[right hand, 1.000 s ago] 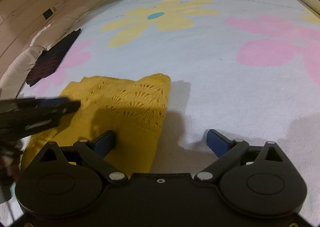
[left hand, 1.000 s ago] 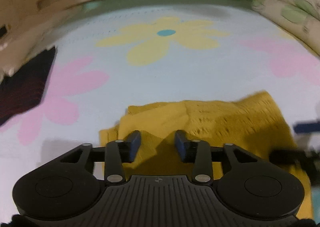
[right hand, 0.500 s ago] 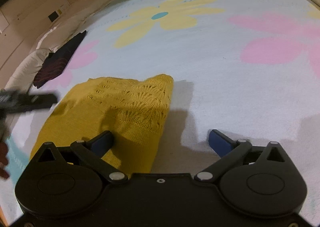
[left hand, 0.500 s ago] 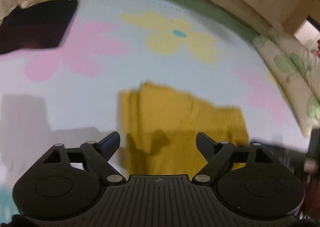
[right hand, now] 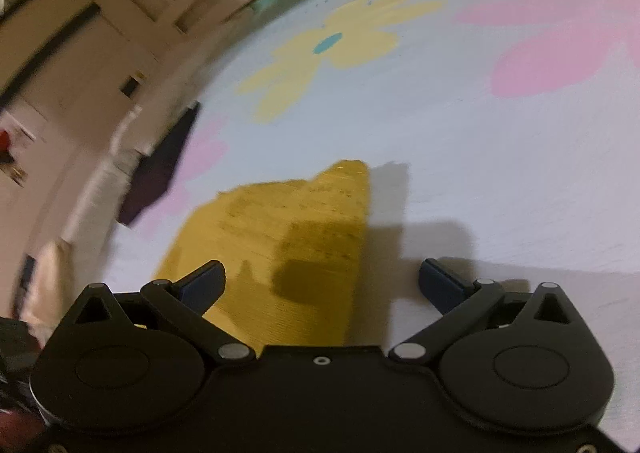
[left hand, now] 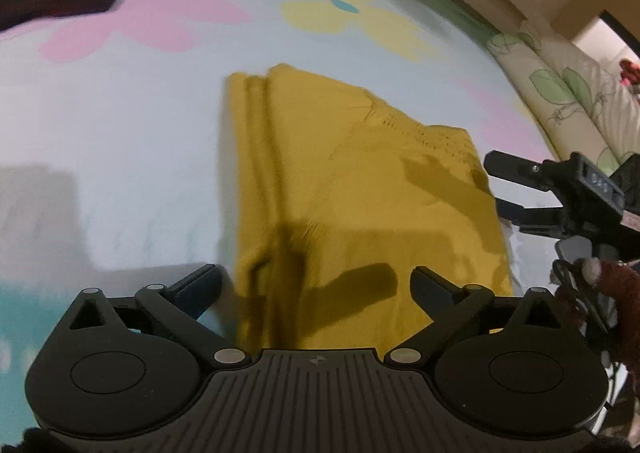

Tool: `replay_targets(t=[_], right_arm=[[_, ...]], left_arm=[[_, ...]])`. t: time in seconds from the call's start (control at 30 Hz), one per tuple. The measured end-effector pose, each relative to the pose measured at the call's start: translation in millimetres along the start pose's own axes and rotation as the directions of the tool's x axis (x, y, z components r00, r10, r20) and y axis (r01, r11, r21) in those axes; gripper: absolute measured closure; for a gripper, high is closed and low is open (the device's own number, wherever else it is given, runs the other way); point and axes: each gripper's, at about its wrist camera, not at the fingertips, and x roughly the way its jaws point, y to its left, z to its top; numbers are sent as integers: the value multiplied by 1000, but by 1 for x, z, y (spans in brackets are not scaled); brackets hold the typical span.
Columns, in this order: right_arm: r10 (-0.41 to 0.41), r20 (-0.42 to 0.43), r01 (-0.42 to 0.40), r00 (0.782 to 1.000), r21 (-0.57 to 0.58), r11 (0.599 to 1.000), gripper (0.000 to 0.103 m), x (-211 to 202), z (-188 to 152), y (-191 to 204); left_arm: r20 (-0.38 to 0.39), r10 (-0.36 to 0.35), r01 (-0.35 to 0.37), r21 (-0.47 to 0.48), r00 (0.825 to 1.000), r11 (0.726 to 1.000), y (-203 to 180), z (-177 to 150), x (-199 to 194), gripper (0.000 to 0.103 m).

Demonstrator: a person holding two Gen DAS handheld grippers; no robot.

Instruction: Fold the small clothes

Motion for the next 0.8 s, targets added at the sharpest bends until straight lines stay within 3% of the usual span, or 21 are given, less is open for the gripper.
replay_targets(t=[0.13,0.23,0.27,0.3,0.33,0.37,0.43,0.57,0.8], right_arm=[[110,-36,-109,993,32,994,0,18,1,3],[133,-46,-134,990,-6,991,1,30,1,12],[149,-53,-149,987,2,989,9,33,2,13],[150,-58,-149,987,22,989,33,36,3,13],[134,-60,-132,989,37,991,48,36,3,11],[129,-56,-127,990,39,991,61,35,2,10],[107,-52,-107,993,6,994,62,31,0,14],[65,-36,-67,997,-67,995,64,18,1,35],[81,-2,-80,997,-122,989,65,-40,0,70]], left_arm=[[38,-19,18,36,999,999,-11,10,13,1],[66,-16,11,89,998,996,-19,10,20,2],[73,-9,3,89,997,996,-20,10,21,3],[83,7,-14,80,997,997,-22,7,18,10],[94,35,-42,71,995,997,-24,7,17,28],[99,47,-55,73,994,996,-25,7,14,54],[101,-11,4,68,995,998,-27,8,7,77],[119,18,-34,130,993,991,-51,2,-9,79],[147,-23,2,144,989,990,-89,-15,-61,79]])
